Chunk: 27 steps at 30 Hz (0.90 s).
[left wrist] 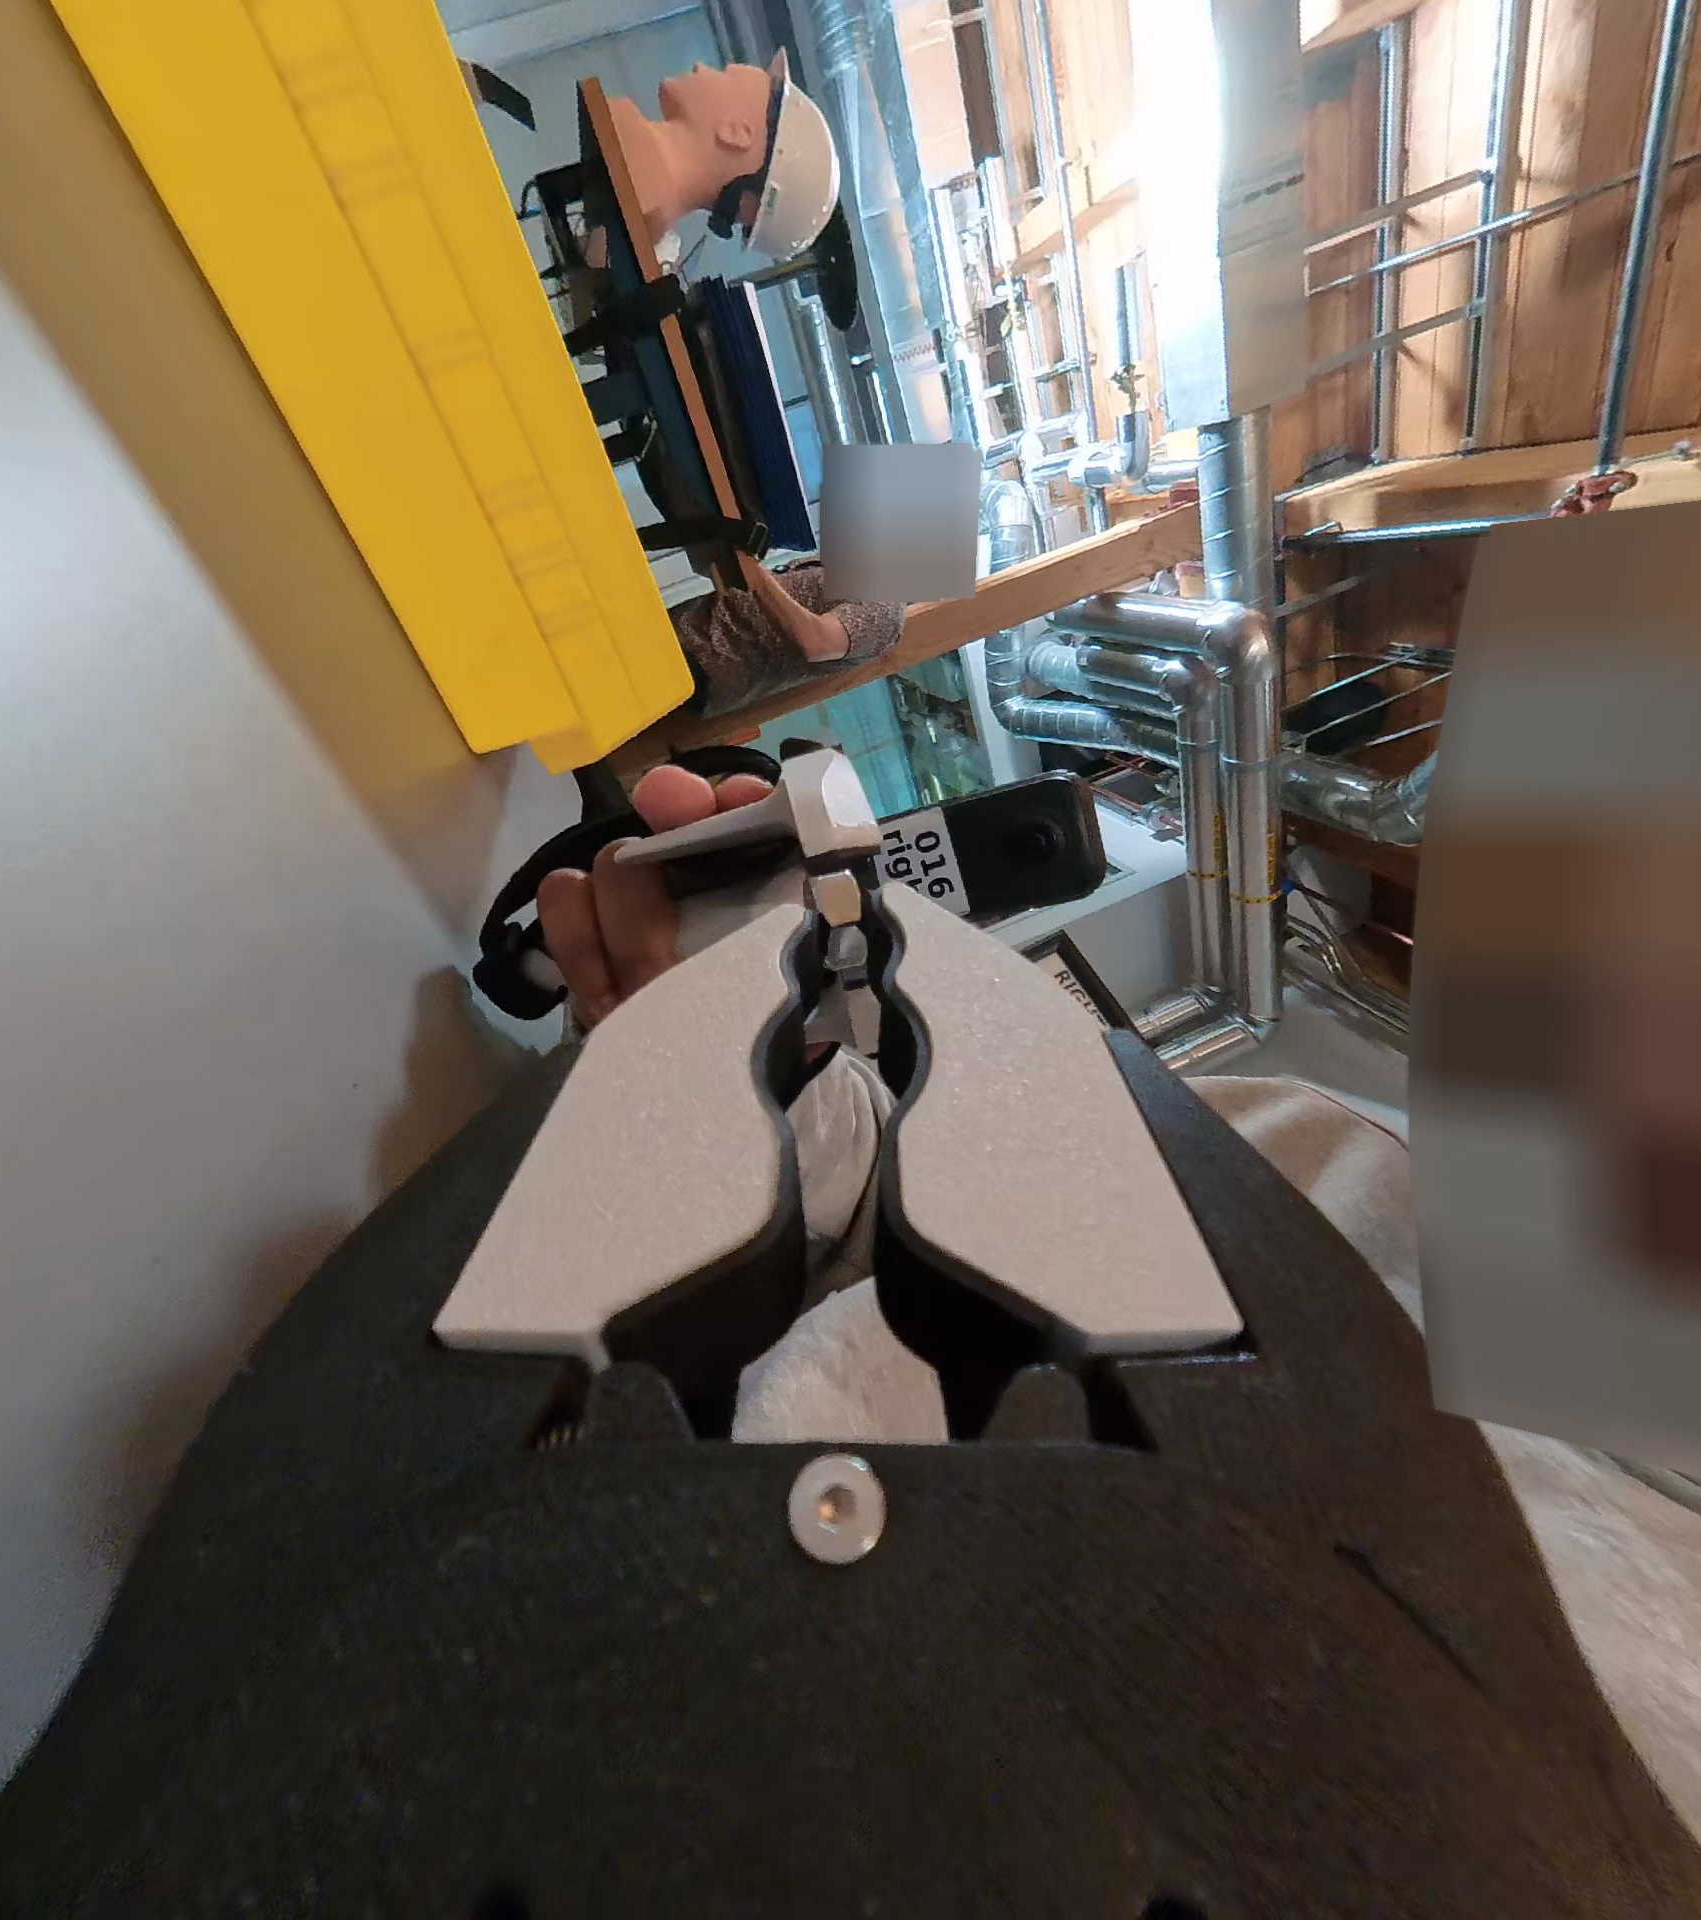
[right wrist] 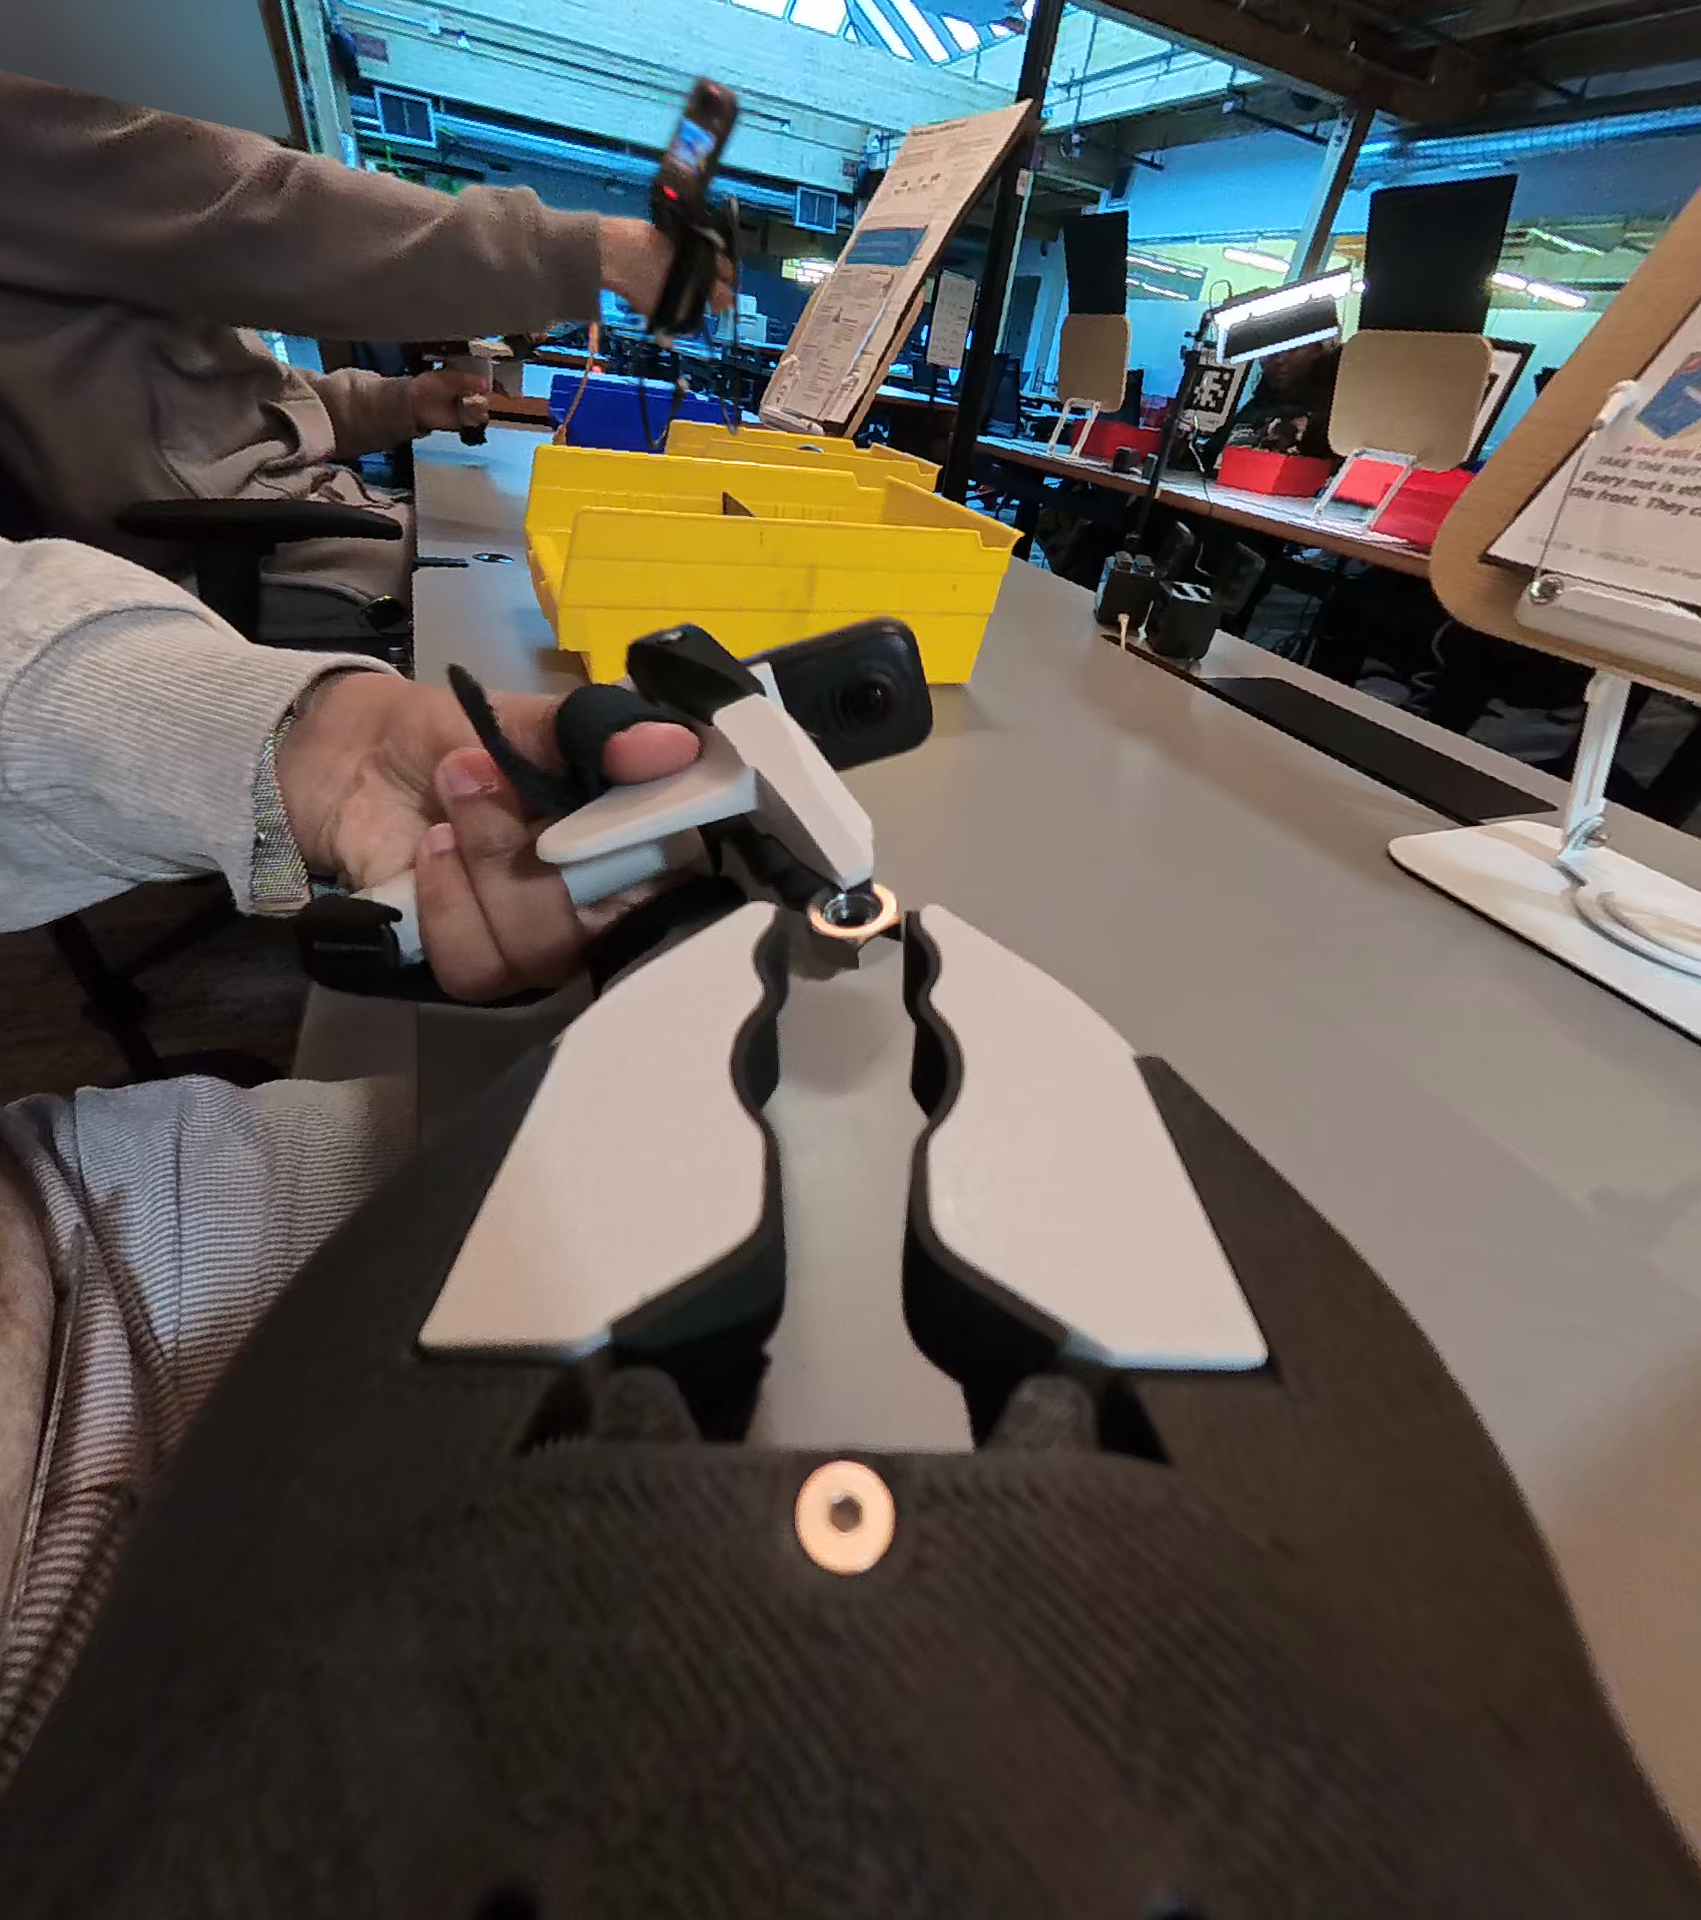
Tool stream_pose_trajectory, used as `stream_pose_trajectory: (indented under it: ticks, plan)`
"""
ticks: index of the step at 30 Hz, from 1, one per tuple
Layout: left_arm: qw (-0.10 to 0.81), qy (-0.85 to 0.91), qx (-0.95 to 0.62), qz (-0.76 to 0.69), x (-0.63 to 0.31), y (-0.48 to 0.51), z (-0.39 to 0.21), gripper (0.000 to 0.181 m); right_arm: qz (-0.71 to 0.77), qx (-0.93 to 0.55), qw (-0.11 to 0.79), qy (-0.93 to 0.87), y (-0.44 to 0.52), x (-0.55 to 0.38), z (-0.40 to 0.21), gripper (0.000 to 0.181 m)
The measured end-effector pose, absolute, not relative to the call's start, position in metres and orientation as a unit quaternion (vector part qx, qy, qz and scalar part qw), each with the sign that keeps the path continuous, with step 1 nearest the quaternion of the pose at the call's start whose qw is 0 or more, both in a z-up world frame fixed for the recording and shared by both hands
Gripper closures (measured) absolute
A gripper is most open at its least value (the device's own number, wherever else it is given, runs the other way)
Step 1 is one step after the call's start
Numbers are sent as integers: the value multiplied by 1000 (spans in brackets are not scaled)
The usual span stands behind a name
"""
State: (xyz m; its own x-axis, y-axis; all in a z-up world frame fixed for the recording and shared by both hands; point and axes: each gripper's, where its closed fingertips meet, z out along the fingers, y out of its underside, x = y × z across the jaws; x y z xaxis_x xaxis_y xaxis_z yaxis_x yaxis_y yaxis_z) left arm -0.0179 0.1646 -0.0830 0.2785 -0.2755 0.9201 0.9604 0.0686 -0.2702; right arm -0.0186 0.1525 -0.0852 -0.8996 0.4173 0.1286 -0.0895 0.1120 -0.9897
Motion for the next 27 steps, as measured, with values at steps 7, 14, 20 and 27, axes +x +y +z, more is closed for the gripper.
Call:
stream_pose_trajectory:
  ticks: [7,14,20,27]
  plan:
    - [632,-345,-480,-501,-13,166,-81,172,657,-103,192,-722,153,-16,-85,160]
    - [627,-340,-469,-521,-10,165,-79,172,662,-94,183,-721,151,-13,-83,164]
    - [626,-339,-467,-525,-10,165,-80,172,661,-94,179,-723,151,-12,-83,164]
    - [630,-339,-474,-513,-12,165,-82,150,680,-111,156,-708,156,-15,-77,164]
